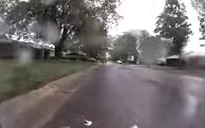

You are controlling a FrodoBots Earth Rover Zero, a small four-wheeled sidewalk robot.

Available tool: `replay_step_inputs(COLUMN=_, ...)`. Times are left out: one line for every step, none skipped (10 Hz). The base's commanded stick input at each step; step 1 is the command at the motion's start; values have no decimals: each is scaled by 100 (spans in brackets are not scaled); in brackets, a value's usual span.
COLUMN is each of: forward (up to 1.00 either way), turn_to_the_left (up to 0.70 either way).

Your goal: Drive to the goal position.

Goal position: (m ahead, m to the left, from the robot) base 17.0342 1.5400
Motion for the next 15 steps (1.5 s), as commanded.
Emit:
replay_step_inputs(forward=50, turn_to_the_left=-1)
replay_step_inputs(forward=50, turn_to_the_left=-1)
replay_step_inputs(forward=50, turn_to_the_left=-1)
replay_step_inputs(forward=50, turn_to_the_left=-1)
replay_step_inputs(forward=50, turn_to_the_left=-1)
replay_step_inputs(forward=50, turn_to_the_left=-1)
replay_step_inputs(forward=50, turn_to_the_left=-1)
replay_step_inputs(forward=50, turn_to_the_left=-1)
replay_step_inputs(forward=50, turn_to_the_left=-1)
replay_step_inputs(forward=50, turn_to_the_left=-1)
replay_step_inputs(forward=50, turn_to_the_left=-1)
replay_step_inputs(forward=50, turn_to_the_left=-1)
replay_step_inputs(forward=50, turn_to_the_left=-1)
replay_step_inputs(forward=50, turn_to_the_left=-1)
replay_step_inputs(forward=50, turn_to_the_left=-1)
